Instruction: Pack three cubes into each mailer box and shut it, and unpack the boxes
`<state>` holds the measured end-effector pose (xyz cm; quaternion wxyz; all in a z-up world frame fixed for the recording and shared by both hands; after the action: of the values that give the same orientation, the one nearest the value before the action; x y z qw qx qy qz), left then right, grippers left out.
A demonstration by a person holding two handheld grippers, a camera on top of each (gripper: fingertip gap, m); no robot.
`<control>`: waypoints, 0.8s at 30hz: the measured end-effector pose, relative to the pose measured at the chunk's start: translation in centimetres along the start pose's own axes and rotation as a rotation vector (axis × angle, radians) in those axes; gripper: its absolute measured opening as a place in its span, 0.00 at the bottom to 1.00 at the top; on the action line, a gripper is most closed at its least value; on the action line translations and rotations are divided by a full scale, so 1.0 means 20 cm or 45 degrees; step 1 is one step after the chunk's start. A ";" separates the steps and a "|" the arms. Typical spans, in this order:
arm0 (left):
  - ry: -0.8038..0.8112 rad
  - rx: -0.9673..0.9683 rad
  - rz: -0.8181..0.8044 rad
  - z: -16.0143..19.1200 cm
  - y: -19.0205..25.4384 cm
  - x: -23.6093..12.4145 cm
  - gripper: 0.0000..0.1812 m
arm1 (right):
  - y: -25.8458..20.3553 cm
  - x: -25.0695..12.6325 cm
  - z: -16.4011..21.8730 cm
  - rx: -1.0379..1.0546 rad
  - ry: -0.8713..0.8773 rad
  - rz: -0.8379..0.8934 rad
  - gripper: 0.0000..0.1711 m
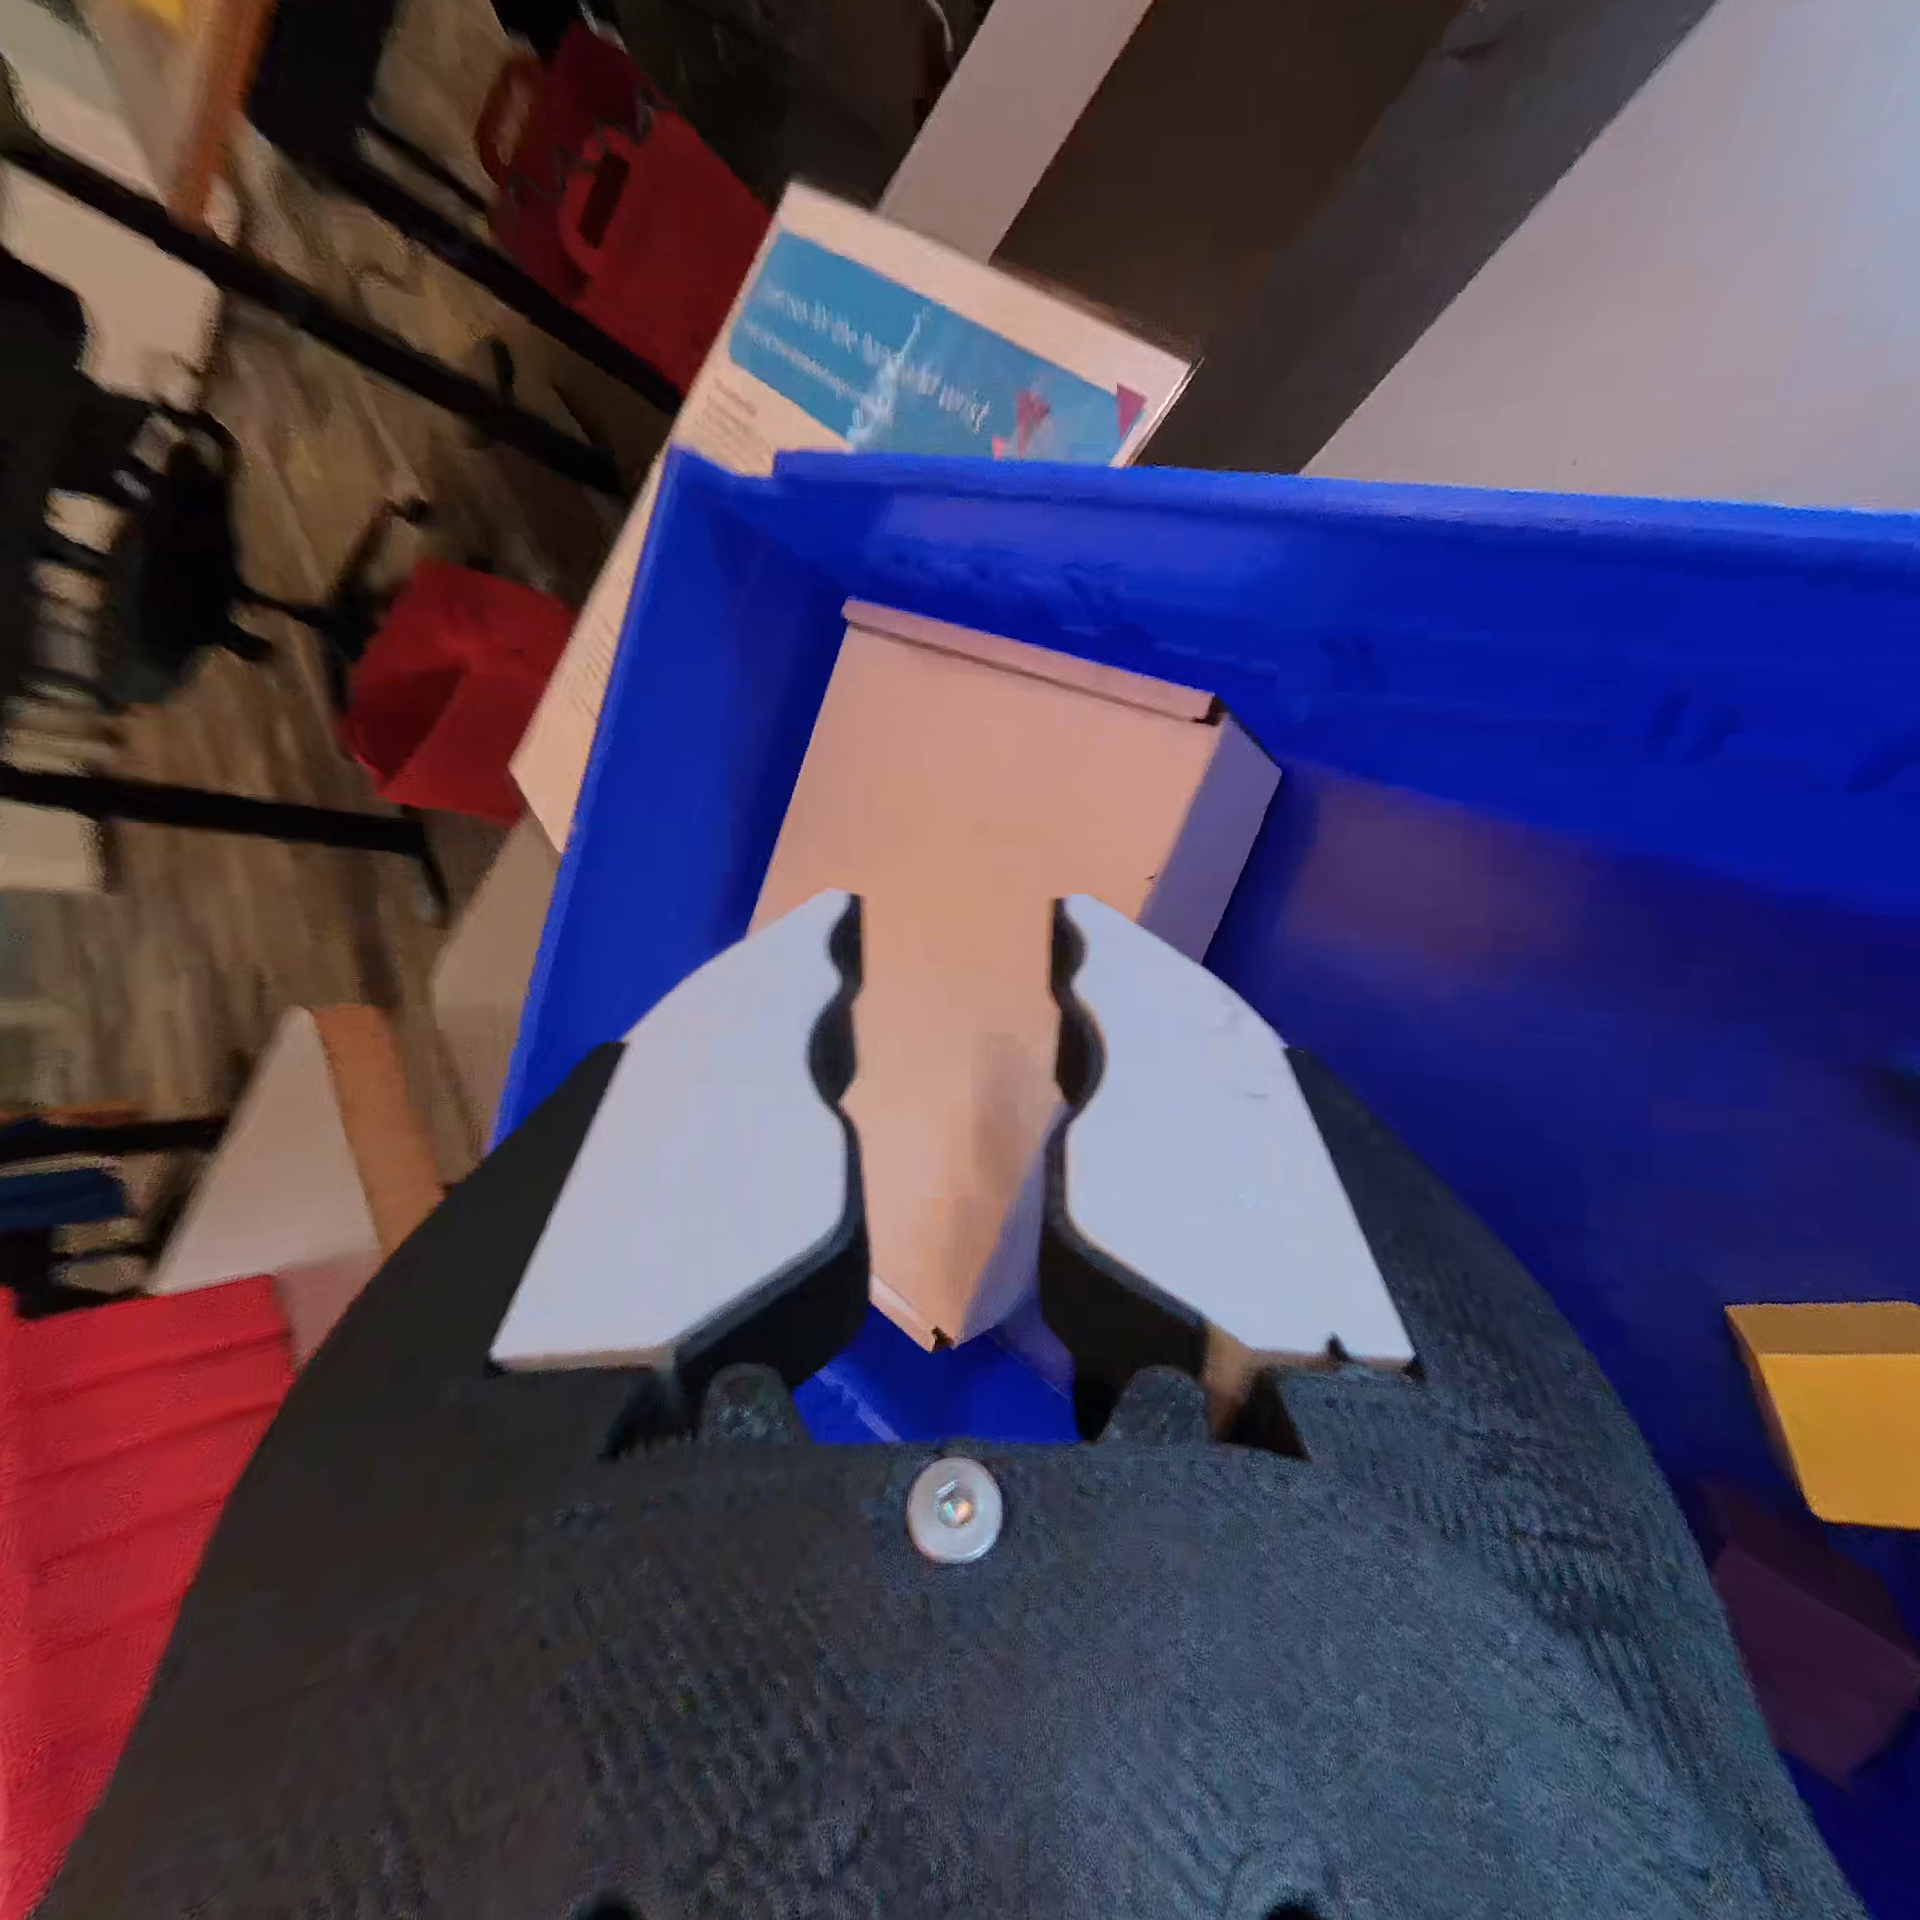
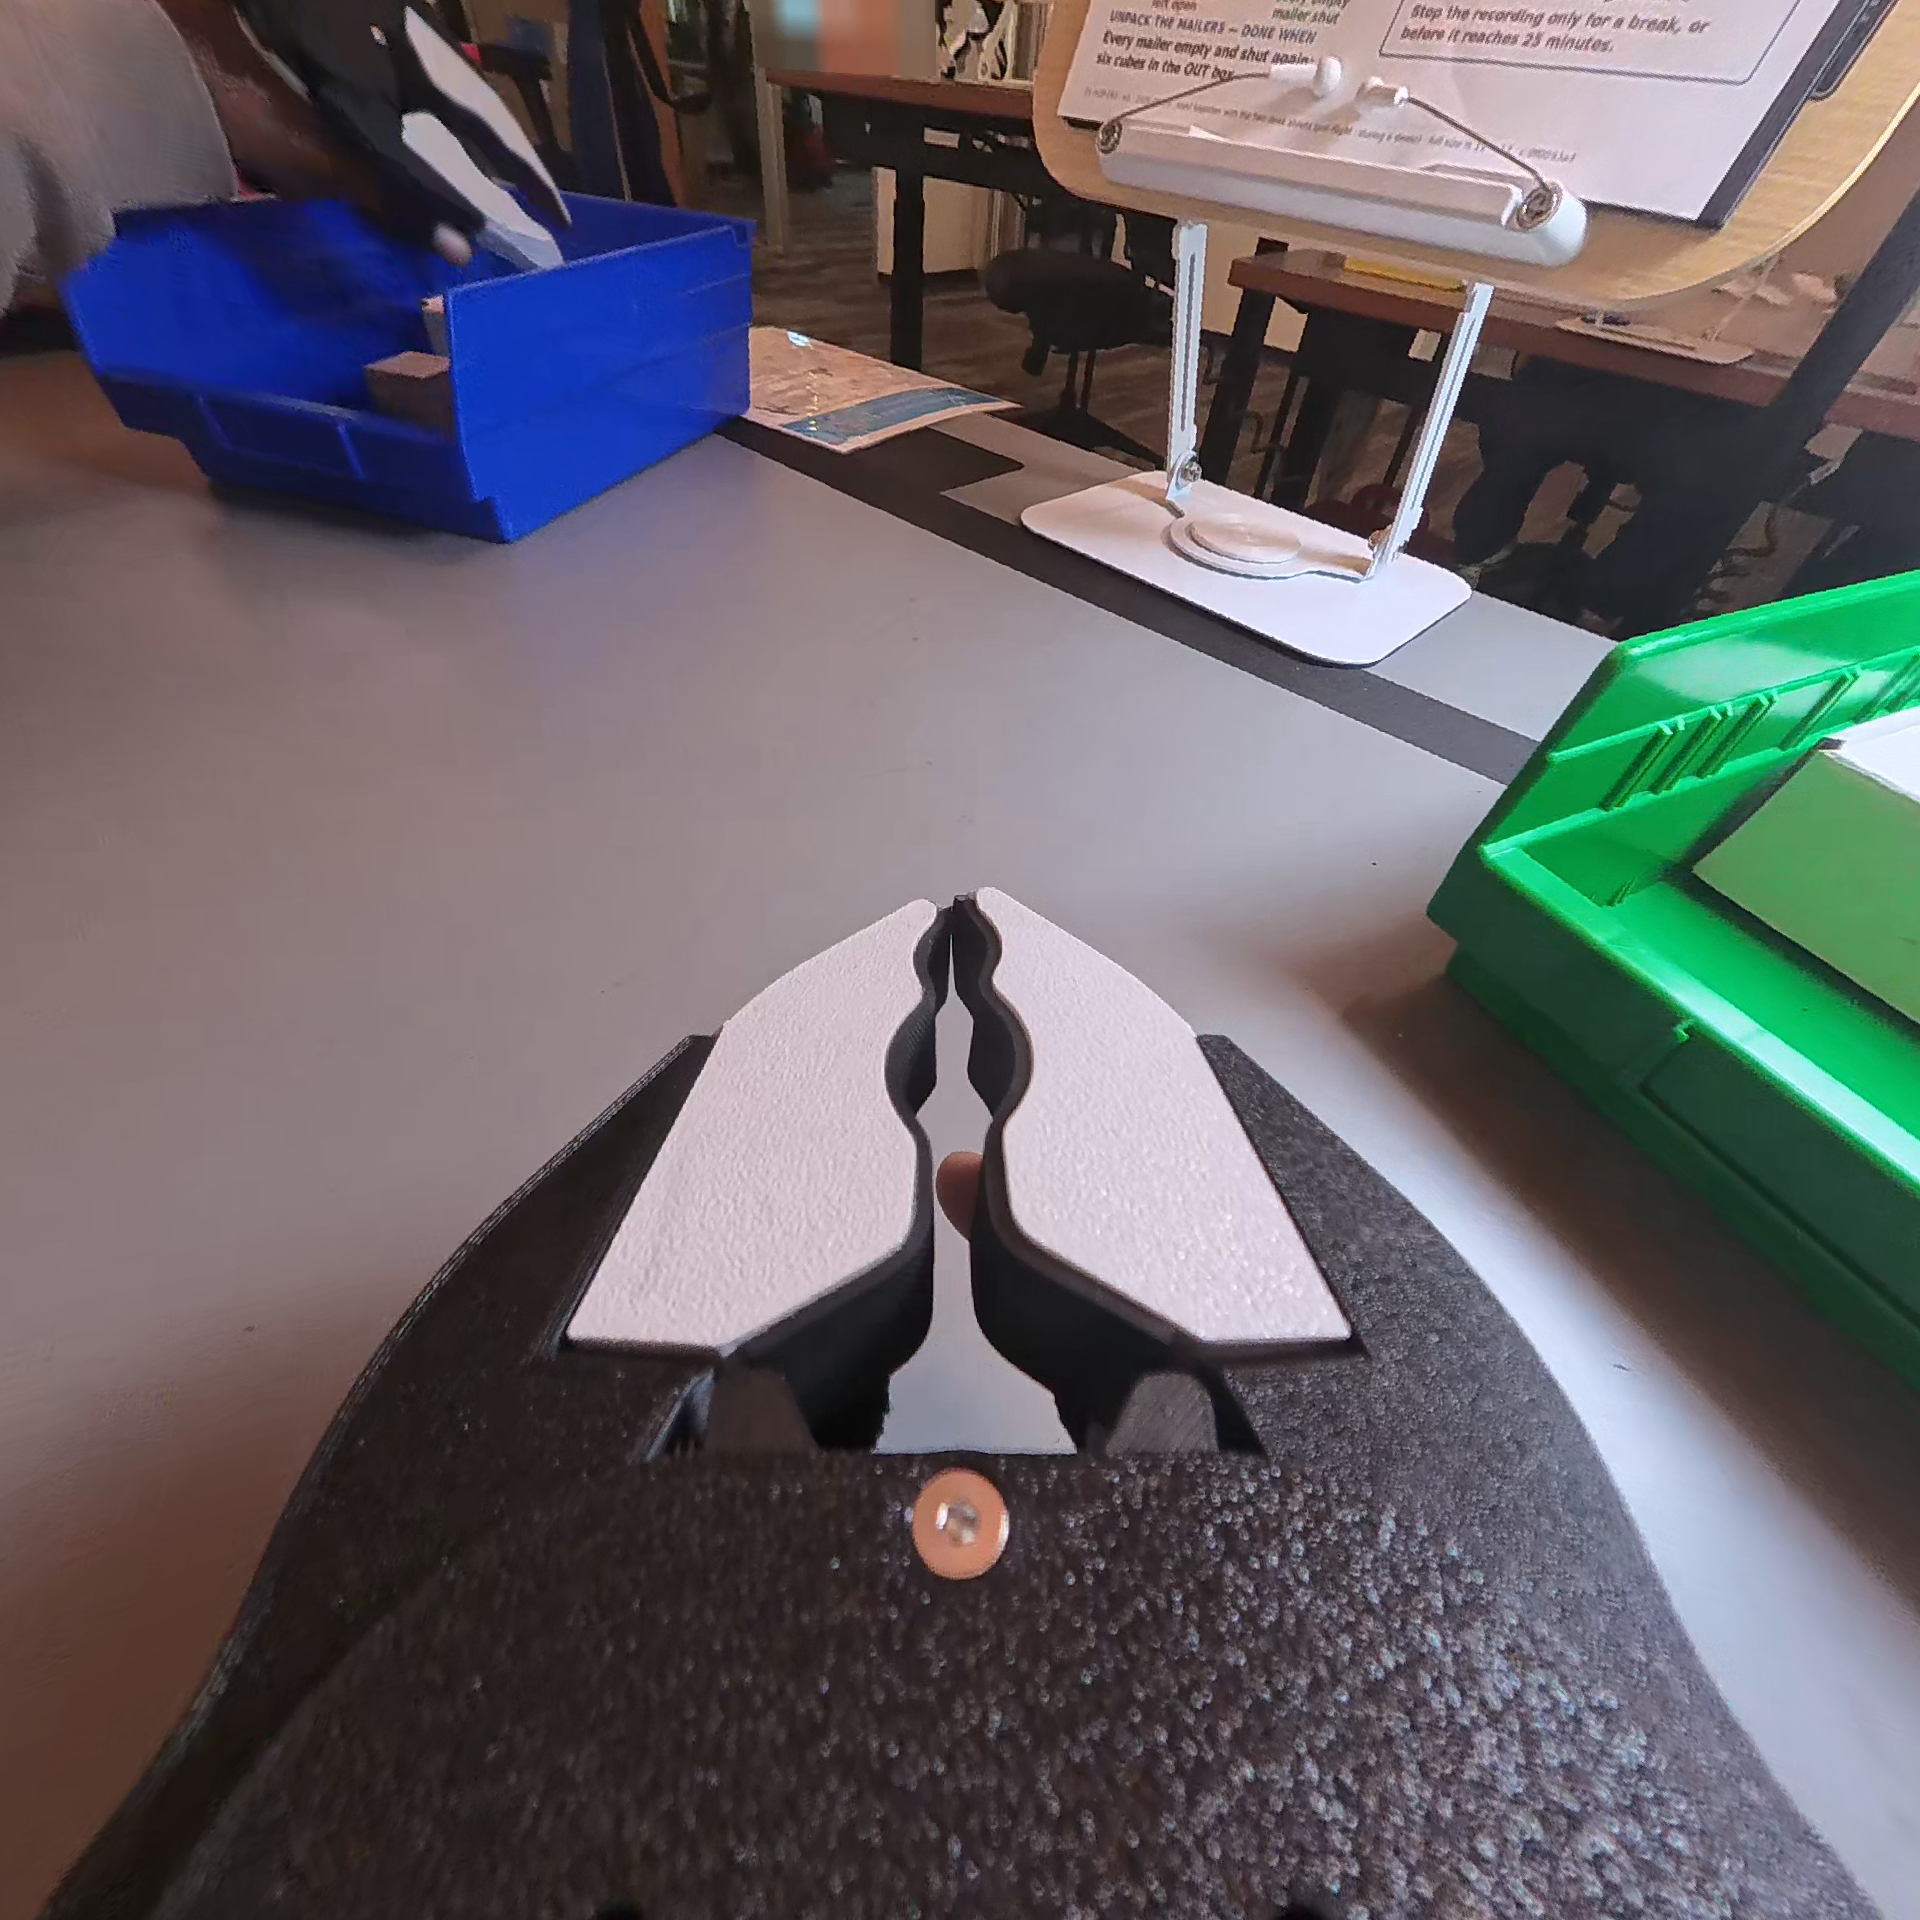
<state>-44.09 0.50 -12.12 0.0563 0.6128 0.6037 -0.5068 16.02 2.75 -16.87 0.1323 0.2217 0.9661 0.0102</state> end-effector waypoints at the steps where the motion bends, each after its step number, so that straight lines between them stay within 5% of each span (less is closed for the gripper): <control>1: -0.034 -0.077 0.050 0.01 -0.04 0.01 0.23 | 0.00 0.00 0.00 0.000 -0.003 -0.002 0.00; 12: -0.461 0.025 0.453 0.05 -0.19 0.22 0.61 | 0.01 0.03 0.03 0.038 -0.056 -0.020 0.00; 16: -0.574 0.076 0.534 0.04 -0.19 0.31 0.69 | 0.04 0.03 0.04 0.109 -0.053 -0.019 0.00; 24: -0.667 0.255 0.511 0.05 -0.16 0.39 0.68 | 0.11 0.03 0.05 0.273 -0.049 -0.031 0.01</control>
<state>-49.07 6.04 -16.19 0.2476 0.5707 0.3835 -0.6826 16.68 4.87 -17.74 0.1266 0.2230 0.9615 -0.0991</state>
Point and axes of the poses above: each gripper's, where its closed fingertips meet, x out along the fingers, z out of its underside, y = z × x across the jaws, the point moved 9 cm from there along -x, back along the fingers, and after that the axes turned 1 degree about z, right-handed, at the moved point
